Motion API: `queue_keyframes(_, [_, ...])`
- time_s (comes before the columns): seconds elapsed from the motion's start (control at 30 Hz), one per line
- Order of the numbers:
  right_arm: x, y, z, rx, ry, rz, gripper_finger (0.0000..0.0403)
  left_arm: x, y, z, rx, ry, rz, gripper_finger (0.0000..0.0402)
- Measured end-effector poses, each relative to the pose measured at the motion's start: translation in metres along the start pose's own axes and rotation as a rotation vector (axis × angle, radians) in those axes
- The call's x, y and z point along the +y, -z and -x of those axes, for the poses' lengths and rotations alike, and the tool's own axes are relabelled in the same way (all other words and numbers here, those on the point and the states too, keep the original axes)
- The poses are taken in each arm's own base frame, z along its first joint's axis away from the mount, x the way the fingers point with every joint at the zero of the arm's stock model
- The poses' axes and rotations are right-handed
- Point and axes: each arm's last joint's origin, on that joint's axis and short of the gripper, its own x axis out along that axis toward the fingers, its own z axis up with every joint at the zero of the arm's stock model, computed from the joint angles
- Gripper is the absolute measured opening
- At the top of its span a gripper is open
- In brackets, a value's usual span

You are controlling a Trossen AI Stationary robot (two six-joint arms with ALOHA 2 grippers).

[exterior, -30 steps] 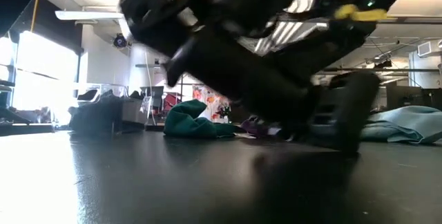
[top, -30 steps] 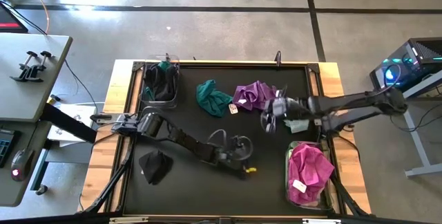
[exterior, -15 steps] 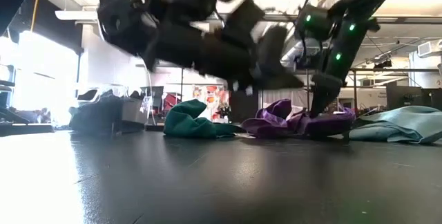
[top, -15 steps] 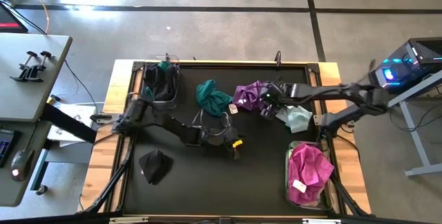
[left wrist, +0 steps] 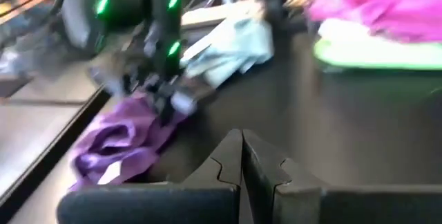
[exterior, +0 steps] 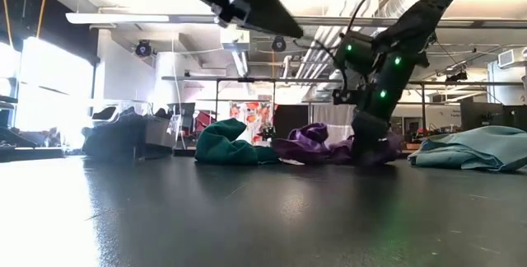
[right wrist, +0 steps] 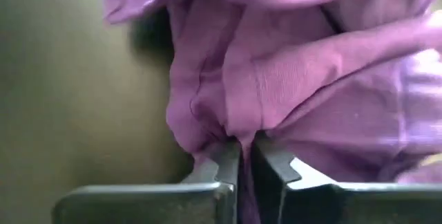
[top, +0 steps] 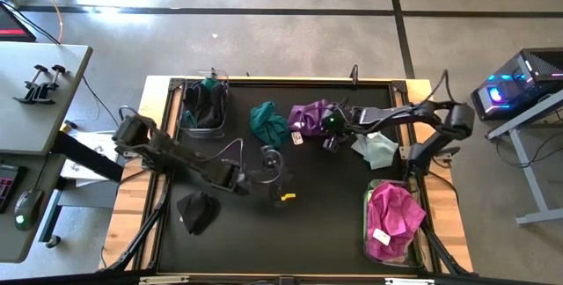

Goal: Sort towels by color in basket
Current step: Put the purple towel into the top transparent bin

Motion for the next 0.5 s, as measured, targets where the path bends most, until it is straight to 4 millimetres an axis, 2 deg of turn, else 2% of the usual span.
queue_keyframes(0.13, [-0.005, -0.01, 0.025, -0.119, -0.005, -0.009, 0.0028, 0.02, 0.009, -0.013, 0.052, -0.054, 0.01, 0.0])
queue_keyframes(0.23, [-0.008, -0.014, 0.045, -0.199, -0.037, -0.016, 0.0012, 0.045, 0.028, -0.031, 0.008, 0.049, 0.047, 0.0])
queue_keyframes(0.37, [-0.012, -0.019, 0.069, -0.304, -0.028, -0.035, 0.0014, 0.096, 0.053, -0.048, -0.285, 0.342, 0.145, 0.0])
queue_keyframes(0.5, [-0.016, -0.018, 0.078, -0.355, 0.013, -0.049, 0.0008, 0.142, 0.068, -0.05, -0.453, 0.351, 0.137, 0.0])
